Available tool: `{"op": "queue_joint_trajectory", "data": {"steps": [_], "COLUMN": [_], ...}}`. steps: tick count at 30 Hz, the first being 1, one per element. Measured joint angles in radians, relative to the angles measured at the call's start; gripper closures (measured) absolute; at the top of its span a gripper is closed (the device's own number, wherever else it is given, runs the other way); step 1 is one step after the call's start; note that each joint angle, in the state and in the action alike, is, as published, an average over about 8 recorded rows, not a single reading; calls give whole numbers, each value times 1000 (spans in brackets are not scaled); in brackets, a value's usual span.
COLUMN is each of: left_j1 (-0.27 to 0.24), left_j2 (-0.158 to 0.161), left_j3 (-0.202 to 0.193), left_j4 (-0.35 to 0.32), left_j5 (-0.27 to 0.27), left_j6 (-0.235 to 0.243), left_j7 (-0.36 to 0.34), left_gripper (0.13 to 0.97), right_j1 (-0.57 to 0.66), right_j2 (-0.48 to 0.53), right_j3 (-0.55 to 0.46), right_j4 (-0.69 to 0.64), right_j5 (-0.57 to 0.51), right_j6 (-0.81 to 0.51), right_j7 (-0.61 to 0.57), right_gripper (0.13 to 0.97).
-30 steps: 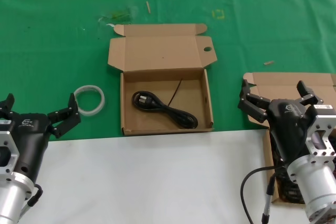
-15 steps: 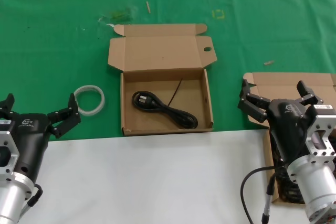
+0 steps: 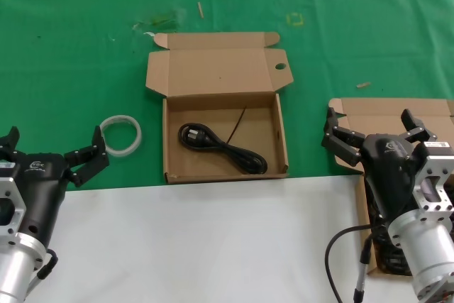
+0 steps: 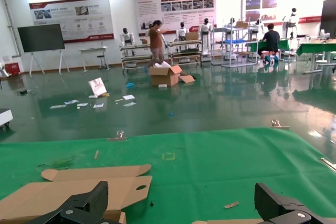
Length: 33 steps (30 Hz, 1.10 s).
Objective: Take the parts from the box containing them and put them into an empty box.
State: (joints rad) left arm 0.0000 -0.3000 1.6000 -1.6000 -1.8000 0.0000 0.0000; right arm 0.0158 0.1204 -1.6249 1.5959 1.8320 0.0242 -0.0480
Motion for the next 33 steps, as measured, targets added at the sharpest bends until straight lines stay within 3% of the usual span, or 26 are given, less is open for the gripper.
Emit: {"op": "queue_joint_trajectory", "data": {"steps": [33], "left_j1": [0], "left_j2": [0], "left_j3": [0], "left_j4": [0], "left_j5": [0], "left_j6": [0], "left_j7": [0], "left_gripper": [132], "right_j1": [0], "right_j2": [0], "right_j3": [0], "right_j4": [0], "right_j5": [0], "right_j6": [0], "right_j7": [0], "right_gripper": [129]}}
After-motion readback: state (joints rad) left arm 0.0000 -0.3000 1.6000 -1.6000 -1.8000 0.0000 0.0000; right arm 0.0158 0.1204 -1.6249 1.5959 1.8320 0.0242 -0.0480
